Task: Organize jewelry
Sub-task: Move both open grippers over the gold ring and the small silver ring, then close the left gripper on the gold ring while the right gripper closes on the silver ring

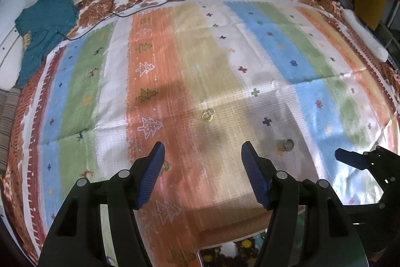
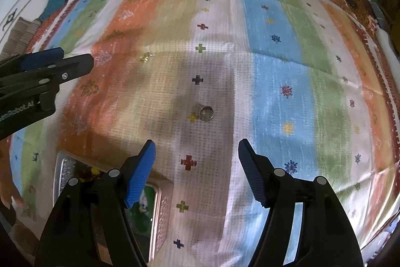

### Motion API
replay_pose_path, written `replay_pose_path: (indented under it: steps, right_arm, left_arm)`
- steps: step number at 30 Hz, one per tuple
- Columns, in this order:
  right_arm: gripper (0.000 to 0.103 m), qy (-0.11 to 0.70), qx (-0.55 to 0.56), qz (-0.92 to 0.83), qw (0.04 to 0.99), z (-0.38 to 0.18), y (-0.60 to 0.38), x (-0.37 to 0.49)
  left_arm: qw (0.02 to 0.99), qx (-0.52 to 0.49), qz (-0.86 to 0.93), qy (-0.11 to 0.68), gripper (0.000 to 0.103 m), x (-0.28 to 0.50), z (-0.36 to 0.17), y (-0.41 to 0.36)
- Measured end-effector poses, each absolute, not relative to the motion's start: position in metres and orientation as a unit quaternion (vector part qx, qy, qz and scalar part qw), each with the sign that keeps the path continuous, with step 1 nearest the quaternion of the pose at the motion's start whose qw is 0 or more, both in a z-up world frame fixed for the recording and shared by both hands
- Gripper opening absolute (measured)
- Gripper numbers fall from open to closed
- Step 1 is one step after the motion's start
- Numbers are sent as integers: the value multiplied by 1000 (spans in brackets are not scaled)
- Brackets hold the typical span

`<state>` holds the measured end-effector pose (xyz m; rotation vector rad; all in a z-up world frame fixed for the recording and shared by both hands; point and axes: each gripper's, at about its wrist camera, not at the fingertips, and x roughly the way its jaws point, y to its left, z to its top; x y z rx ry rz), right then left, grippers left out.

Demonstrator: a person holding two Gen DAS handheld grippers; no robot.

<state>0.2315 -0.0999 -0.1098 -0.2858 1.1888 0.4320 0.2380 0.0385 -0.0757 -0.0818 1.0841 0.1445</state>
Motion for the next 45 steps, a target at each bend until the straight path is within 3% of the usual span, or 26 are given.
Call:
replay_pose_path:
  steps: [16, 20, 23, 28, 40, 44, 45]
  right_arm:
    - [68, 583, -136, 179, 781, -135, -98, 257]
    - [68, 587, -138, 177, 778, -140, -96, 261]
    - [68, 590, -138, 178, 775, -143, -93, 265]
    - [68, 598, -142, 178, 768, -153, -88, 274]
    - [39, 614, -153, 190, 751, -168, -72, 285]
    - [28, 613, -150, 189, 752, -171, -71, 286]
    - [27, 613, -148, 190, 752, -171, -70, 286]
  left_arm:
    - [834, -42, 56, 548, 63, 285, -113, 47]
    - [828, -42, 53, 556, 59, 294, -121, 49]
    - [820, -54, 46, 569, 50, 301, -130, 54]
    - [810, -60, 39, 582, 49, 310, -145, 59]
    - [801, -45, 21, 597, 38, 334, -170, 53]
    - [801, -39, 23, 597, 30, 335, -176, 51]
    - [803, -39, 22, 595, 24, 335, -175, 51]
